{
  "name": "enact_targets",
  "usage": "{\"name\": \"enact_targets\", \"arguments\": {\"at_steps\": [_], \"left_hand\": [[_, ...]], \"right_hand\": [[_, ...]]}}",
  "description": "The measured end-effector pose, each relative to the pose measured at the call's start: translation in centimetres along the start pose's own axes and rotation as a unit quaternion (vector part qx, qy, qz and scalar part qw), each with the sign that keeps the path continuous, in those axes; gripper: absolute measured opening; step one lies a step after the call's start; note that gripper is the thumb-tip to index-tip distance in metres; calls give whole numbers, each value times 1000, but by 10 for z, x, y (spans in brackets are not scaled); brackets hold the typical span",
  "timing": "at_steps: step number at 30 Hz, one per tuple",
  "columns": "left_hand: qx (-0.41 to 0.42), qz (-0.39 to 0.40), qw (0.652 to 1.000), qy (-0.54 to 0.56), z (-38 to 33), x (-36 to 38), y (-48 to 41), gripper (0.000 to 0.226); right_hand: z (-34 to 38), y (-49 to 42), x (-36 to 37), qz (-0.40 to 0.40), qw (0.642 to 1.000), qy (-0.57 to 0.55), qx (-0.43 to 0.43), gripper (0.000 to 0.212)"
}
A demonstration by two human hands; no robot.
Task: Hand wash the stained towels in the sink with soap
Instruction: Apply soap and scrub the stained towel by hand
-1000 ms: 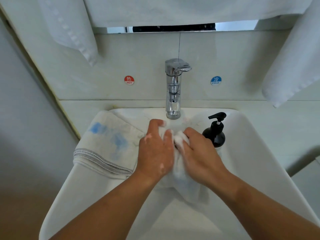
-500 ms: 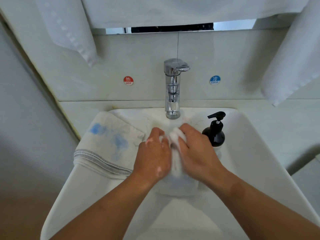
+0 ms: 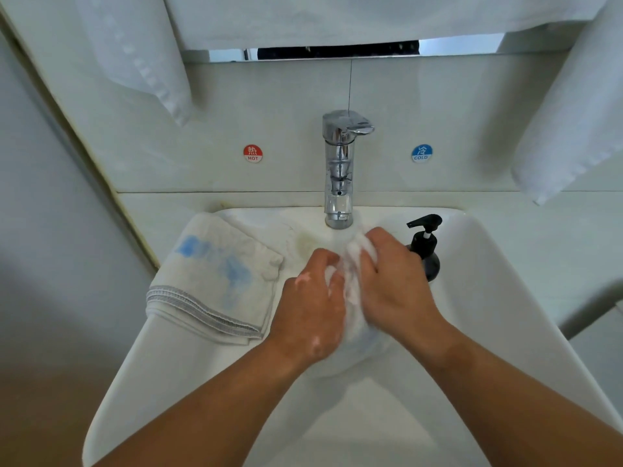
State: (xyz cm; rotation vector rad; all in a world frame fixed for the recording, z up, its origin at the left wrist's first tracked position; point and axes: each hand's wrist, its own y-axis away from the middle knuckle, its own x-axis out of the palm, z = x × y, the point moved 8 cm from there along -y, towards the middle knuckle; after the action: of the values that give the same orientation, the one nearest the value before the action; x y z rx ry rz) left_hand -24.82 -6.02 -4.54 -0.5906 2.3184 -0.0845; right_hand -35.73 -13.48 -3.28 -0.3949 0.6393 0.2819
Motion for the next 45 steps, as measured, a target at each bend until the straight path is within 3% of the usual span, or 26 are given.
{"name": "enact_targets", "arguments": {"at_steps": [3,6,9,12,15,19,21,24,28,31,35,37,40,43,45], "left_hand": [[34,-54,994,92,-10,-10,-2,24],[-38,-99,990,92,4,-15,-9,20],[-101,-49,994,9,20,-8,-8,21],[-49,-14,999,8,11,-1,-2,13],[6,-78,993,90,-3,-13,-3,15],[-75,-137,981,119,17,-23,-13,17],[-96,-105,987,73,27,-18,-14,20],[-106,-30,992,59,34,-5,-14,24],[-186,22,952,243,39,7,-10,47],[-171,56,947,266,38,16,-4,74],[-99,10,942,320,34,4,-8,59],[-92,-32,929,358,36,-7,-14,51],[-100,-62,908,401,39,-18,-18,41],[-114,-69,949,286,46,-26,-18,35],[-125,-21,965,229,46,-20,-17,39]], "right_hand": [[-21,-3,-3,20,997,41,59,12],[-9,13,11,88,995,43,22,15],[14,20,12,63,998,-6,-31,17],[8,5,0,6,1000,-13,3,12],[-14,-2,-4,23,998,21,59,10],[-4,16,16,104,994,31,2,17],[4,17,19,99,995,-5,-33,20],[2,5,11,50,993,-105,-20,25],[-15,-1,-10,-42,966,-252,41,21],[-27,-2,-10,-45,943,-320,81,24],[-39,-2,2,25,930,-334,149,32],[-42,5,14,105,908,-352,200,39],[-35,21,33,224,886,-336,227,32],[-29,12,28,158,896,-369,193,19],[-29,3,18,80,911,-370,164,27]]}}
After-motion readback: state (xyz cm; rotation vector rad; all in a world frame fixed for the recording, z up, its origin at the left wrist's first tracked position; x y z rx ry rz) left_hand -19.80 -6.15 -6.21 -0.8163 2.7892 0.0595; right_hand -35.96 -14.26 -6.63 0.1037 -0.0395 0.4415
